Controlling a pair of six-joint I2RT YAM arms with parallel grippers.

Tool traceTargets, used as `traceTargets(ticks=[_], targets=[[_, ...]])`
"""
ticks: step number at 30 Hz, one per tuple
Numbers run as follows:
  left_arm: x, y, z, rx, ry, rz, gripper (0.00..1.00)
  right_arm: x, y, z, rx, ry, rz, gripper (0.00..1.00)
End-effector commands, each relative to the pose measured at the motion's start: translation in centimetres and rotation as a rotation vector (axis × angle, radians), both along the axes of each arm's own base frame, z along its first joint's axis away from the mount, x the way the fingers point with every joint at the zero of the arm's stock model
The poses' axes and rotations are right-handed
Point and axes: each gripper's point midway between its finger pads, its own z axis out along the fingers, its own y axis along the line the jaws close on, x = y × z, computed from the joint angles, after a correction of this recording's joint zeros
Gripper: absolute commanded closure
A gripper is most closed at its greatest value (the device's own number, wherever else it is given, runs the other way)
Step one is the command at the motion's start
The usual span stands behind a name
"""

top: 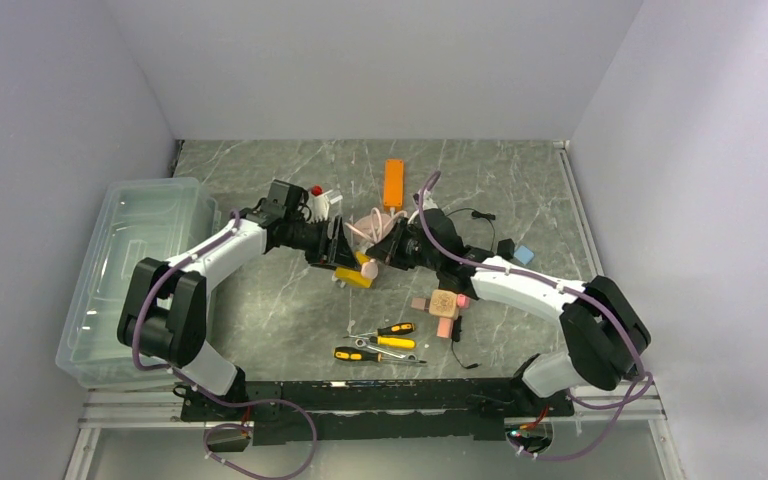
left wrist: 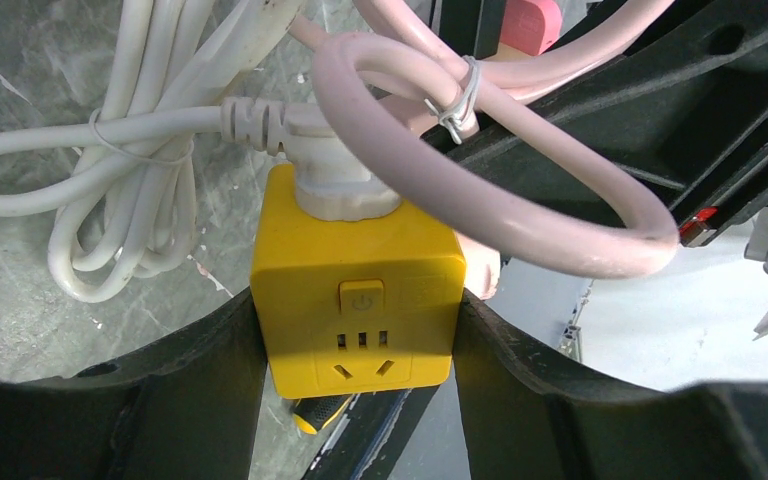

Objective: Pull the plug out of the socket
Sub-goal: Remove the plug from the socket.

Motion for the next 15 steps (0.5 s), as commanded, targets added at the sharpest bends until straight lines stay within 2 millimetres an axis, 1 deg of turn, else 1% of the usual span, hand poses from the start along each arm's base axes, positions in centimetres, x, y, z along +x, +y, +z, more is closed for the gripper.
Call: traceTargets(ticks=[1,4,9,15], targets=[[1.1,0.5,1.7,0.008,-0.105,0.0,1.0,2.3,-2.0,0.3,-0.06,-0.047,-0.048,1.0],[1.4,0.8,1.2,0.026,-0.084,0.024,1.0,2.1,-2.1,0.3,-0.057,-0.054,-0.049,1.0],[2.0,1.3,1.0,0.014,-0.055,0.06,1.0,1.2,-2.5,0.1,-0.052,-0.06,-0.036,1.0],[2.4,1.9,0.3,0.027,-0.019,0.093,1.0,-0.1,-2.6,0.8,-0.077,-0.121,-0.011,1.0]])
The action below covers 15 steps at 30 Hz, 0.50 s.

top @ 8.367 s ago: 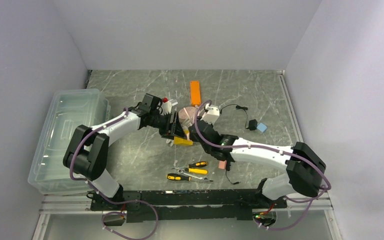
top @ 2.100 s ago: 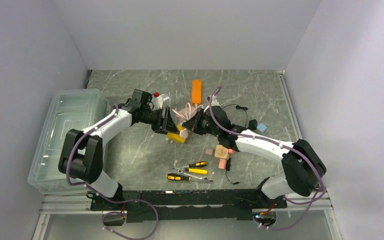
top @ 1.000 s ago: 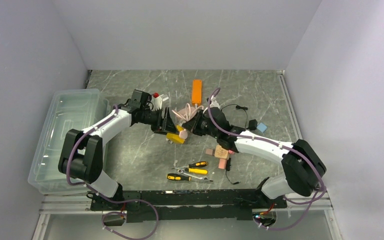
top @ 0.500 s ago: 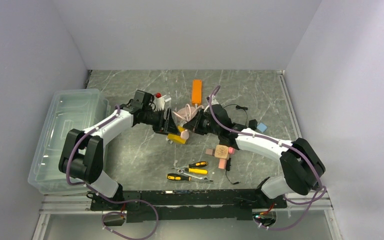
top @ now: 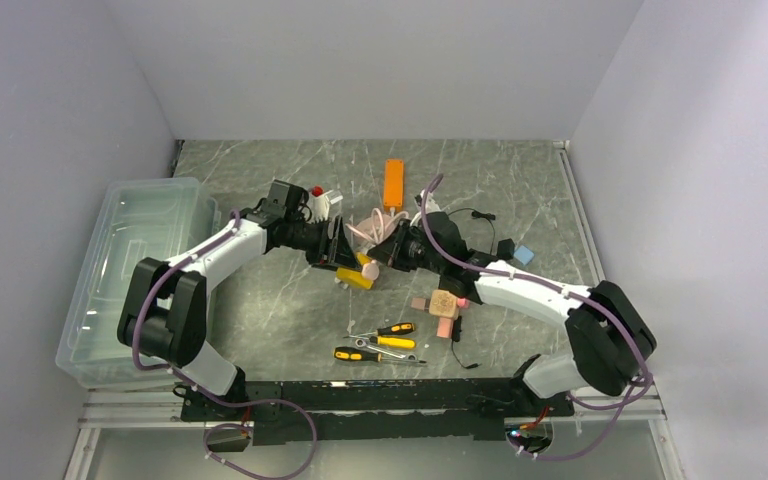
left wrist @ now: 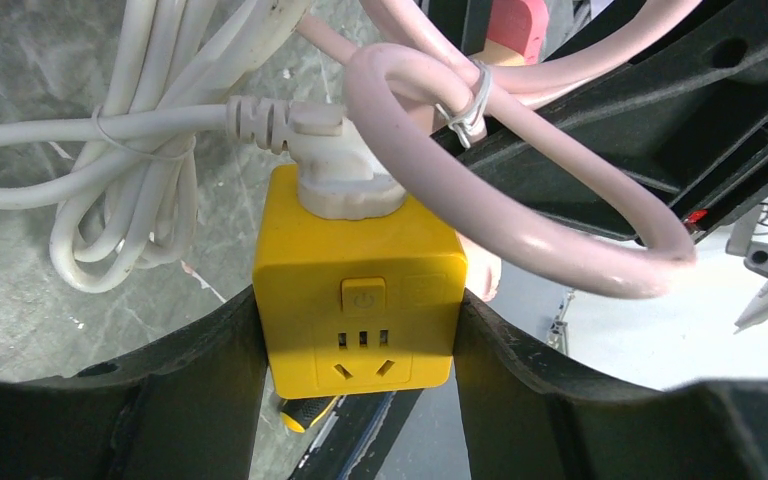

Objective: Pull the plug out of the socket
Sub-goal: Remove the plug from the socket.

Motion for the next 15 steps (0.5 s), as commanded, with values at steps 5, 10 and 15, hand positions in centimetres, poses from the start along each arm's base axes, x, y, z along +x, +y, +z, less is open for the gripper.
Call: traceTargets(ticks=[5,10,15], targets=[[2.6,2.2,0.1,0.025,-0.016,0.1,1.0,-1.1,-1.9,1.2,-0.115,-0.14,-0.03,1.0],[2.7,2.4,0.0,0.025,-0.01,0.109,1.0,-0.9,-2.5,1.3,-0.126,-0.136,-0.088,1.0],[2.6,2.3,0.0,0.01,-0.008,0.096,1.0,0.3,-2.5,1.5,-0.131,-0.131,-0.08,1.0]])
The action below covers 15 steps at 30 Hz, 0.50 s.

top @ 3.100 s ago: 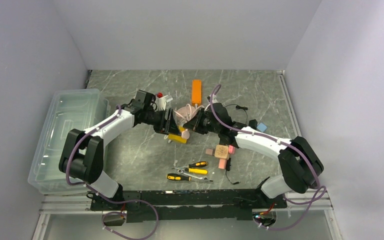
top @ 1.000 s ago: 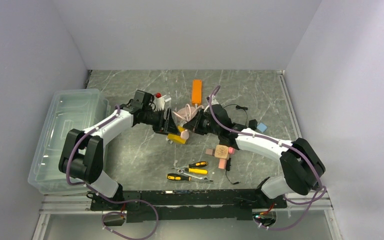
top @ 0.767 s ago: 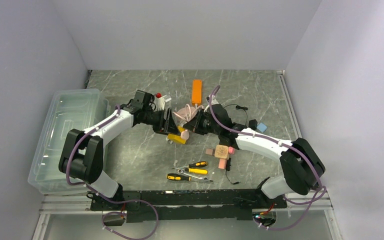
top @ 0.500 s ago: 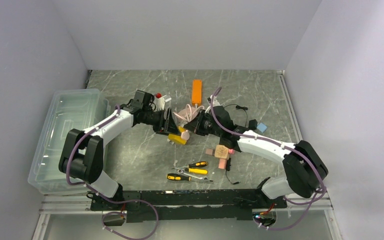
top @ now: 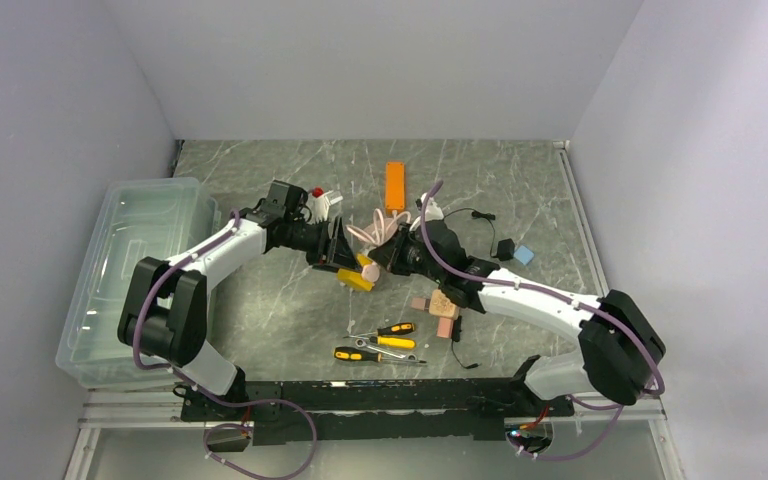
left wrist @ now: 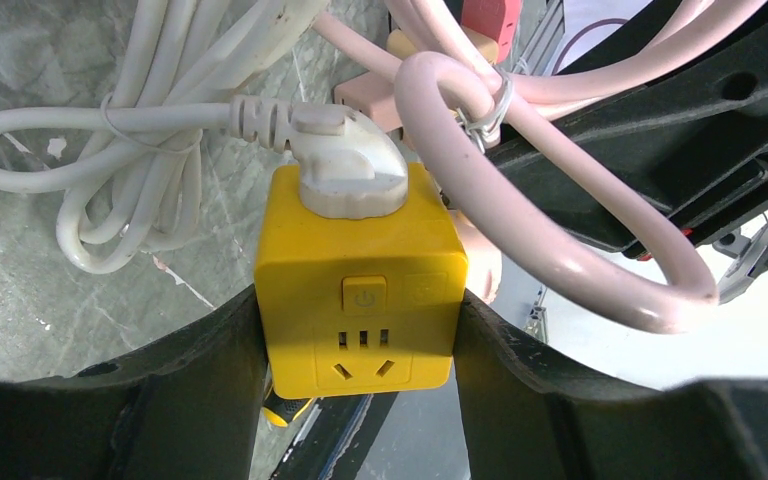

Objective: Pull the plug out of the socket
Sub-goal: Remove the plug from the socket.

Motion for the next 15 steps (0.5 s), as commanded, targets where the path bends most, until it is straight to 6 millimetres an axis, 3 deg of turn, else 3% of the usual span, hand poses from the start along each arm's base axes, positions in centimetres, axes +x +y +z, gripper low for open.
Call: traceTargets(ticks=[1,8,15], targets=[[3.4,2.4,-0.4,0.052,-0.051,0.118,1.0,1.6,-2.1,0.5,-0.077,-0.035,-0.03,1.0],[3.1,2.1,0.2,0.019,-0.069,0.09,1.0,3.6,-2.1,-0.7,-0.064,0.038,-0.004,1.0],[3.5,2.5,0.0,0.057,-0.082,0.111,1.0,3.6,-1.7,-0.4,-0.031,0.04,0.007,1.0]])
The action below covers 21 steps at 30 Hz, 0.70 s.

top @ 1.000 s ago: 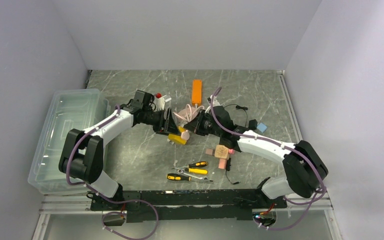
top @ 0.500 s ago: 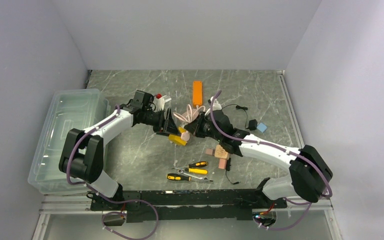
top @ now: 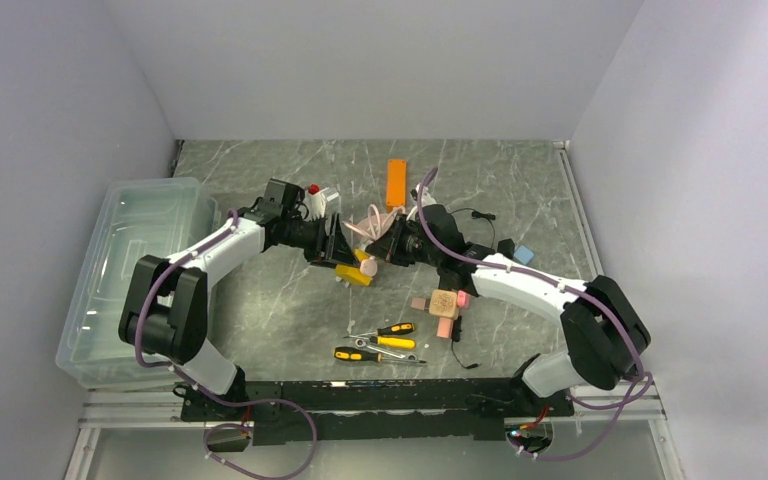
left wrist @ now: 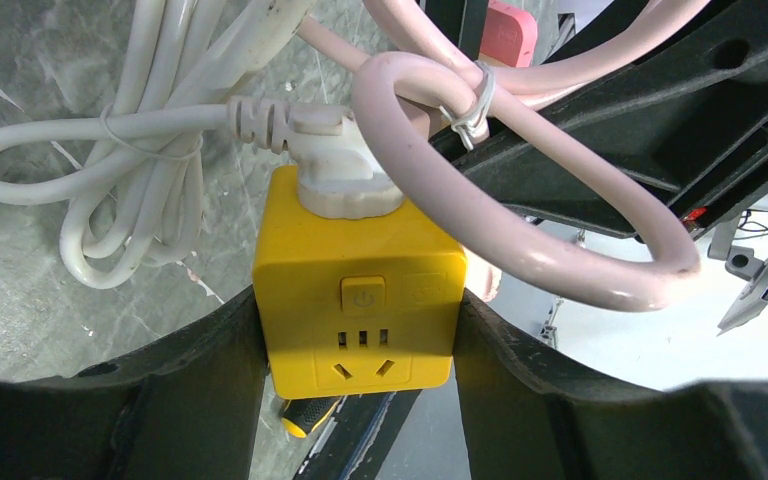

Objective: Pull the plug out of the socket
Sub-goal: Remove the plug from the socket.

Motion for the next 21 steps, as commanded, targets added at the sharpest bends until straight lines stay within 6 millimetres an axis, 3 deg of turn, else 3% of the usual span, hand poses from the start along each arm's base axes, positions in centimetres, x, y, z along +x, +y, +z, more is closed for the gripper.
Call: traceTargets(ticks=[1,13,21], targets=[[2.3,2.2,0.1,0.069,-0.056,0.092,1.0,1.8,-2.3,0.4,-0.052,-0.042,-0.075,1.0],[2.9,3.1,-0.3,0.084,-0.029,0.146,1.0,-1.2,-3.0,0.9,-0.09,-0.098,-0.187,1.0],[2.0,1.9,0.5,0.074,-0.084,0.07,1.0,0.0,-3.3,1.2,-0.096,-0.069,-0.173,1.0]])
